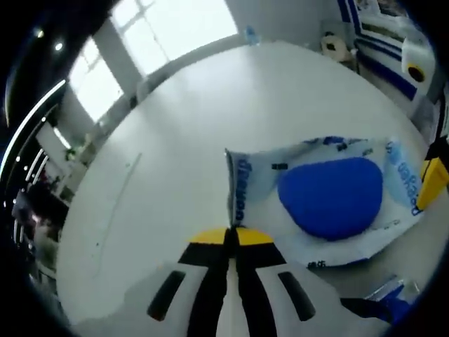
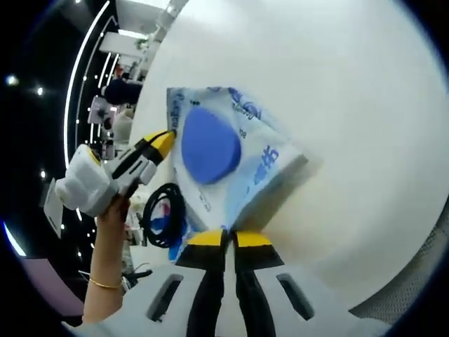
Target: Arrange the tabletop items into an orderly group along one side of the table until the central work area is clear of visible clutter.
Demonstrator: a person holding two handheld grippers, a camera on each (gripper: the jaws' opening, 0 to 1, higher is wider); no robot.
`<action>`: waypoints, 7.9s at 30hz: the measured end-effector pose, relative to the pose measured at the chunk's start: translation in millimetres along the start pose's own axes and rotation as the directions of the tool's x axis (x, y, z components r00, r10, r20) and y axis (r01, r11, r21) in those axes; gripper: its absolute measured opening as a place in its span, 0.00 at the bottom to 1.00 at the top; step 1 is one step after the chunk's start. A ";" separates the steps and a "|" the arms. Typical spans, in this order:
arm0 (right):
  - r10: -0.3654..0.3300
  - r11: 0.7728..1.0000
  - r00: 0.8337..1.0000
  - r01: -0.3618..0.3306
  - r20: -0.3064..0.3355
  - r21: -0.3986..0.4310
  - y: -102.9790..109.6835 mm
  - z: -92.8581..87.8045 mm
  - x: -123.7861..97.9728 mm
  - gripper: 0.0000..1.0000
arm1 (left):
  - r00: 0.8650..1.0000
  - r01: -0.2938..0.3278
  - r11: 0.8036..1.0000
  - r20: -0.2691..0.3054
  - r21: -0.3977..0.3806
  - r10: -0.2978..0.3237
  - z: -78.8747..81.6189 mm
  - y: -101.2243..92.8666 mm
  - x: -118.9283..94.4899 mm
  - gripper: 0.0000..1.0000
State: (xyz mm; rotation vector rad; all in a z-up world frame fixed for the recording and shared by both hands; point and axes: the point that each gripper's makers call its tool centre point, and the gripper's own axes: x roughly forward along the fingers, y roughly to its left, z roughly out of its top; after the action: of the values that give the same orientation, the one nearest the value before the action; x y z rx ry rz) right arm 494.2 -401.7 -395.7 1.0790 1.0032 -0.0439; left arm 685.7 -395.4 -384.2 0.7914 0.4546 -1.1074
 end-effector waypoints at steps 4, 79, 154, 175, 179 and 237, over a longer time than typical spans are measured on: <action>-0.014 1.000 1.000 0.014 0.012 0.002 -5.0 3.3 -3.5 0.01 | 1.000 -0.009 1.000 0.000 -0.028 0.009 -1.6 0.9 -3.1 0.00; 0.039 0.648 0.973 0.147 0.225 -0.747 116.1 153.2 36.4 0.01 | 0.868 -0.450 0.552 -0.199 -0.702 0.455 -72.8 51.4 -131.5 0.00; 0.020 0.433 0.988 0.128 0.152 -0.892 114.4 165.1 140.0 0.12 | 0.742 -0.631 0.404 -0.364 -0.663 0.563 -144.4 71.9 -102.7 0.03; 0.277 0.526 0.957 -0.079 0.082 -0.847 154.4 128.4 92.3 0.63 | 0.755 -0.591 0.430 -0.281 -0.682 0.592 -105.9 66.7 -151.3 0.35; 0.298 0.503 0.954 -0.118 0.044 -0.856 156.8 114.5 82.0 0.67 | 0.752 -0.590 0.438 -0.266 -0.678 0.603 -97.8 63.9 -163.0 0.40; 0.233 0.053 0.888 -0.418 -0.396 -0.907 131.6 -66.7 66.6 0.85 | 0.826 -0.437 0.544 -0.079 -0.716 0.559 -36.4 -36.5 -261.2 1.00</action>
State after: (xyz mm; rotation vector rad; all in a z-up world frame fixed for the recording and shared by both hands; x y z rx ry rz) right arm 552.2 -256.0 -355.1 -0.0454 0.6057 1.0303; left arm 550.2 -215.7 -242.1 0.0959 0.4334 -0.3623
